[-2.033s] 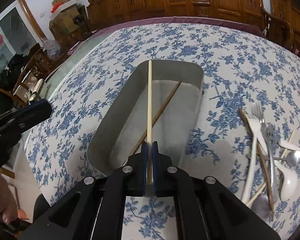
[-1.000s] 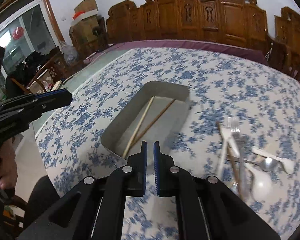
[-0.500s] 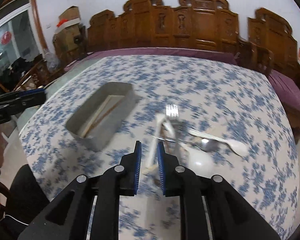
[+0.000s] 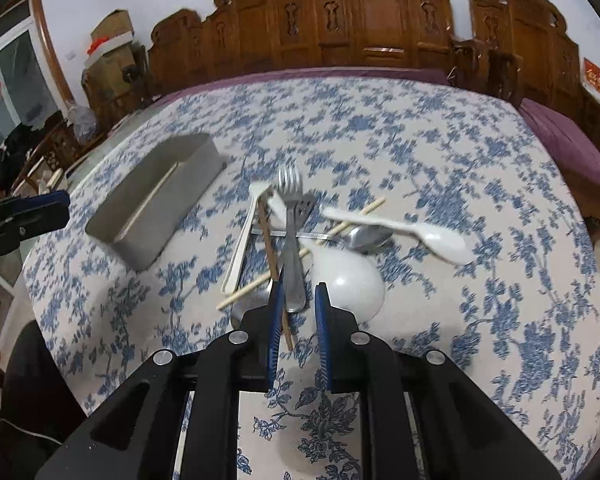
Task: Organize utensils
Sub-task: 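Move both open tools back toward the utensil pile, then grasp another chopstick with the right tool while the left tool grasps the white plastic fork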
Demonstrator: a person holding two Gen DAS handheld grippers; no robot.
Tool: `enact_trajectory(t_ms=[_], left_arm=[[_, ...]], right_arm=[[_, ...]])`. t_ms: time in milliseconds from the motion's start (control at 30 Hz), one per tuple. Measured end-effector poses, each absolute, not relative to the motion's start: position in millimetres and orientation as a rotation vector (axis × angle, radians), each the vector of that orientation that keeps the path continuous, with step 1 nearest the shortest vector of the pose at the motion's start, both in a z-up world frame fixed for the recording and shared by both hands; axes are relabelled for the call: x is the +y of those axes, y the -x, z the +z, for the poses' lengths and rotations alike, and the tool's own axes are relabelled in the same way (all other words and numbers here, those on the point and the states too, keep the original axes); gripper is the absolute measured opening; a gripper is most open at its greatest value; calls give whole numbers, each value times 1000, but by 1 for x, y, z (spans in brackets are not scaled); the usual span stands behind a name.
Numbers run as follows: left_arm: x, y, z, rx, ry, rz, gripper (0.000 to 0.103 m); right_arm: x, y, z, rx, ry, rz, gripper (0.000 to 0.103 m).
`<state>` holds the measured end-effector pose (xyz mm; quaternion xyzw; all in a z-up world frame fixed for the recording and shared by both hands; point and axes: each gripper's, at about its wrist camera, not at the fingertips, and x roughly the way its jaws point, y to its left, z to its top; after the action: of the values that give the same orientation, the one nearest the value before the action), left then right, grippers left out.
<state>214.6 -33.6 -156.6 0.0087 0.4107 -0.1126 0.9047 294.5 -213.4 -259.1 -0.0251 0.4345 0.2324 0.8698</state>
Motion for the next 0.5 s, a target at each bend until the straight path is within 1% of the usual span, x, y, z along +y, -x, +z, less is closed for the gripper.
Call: enact_trajectory(t_ms=[200,367,500], left_arm=[[-45,-213,-169,871,-29,-247,38],[-49,-213,-175,886,-34,-250,38],[-52,-212,-179,896,-39,-255,38]], right_arm=[[-204,-296,-285,977,74,504,18],[-198,-302,-286,979,66,512,18],[-199,-308,-297,1020,62,508,18]])
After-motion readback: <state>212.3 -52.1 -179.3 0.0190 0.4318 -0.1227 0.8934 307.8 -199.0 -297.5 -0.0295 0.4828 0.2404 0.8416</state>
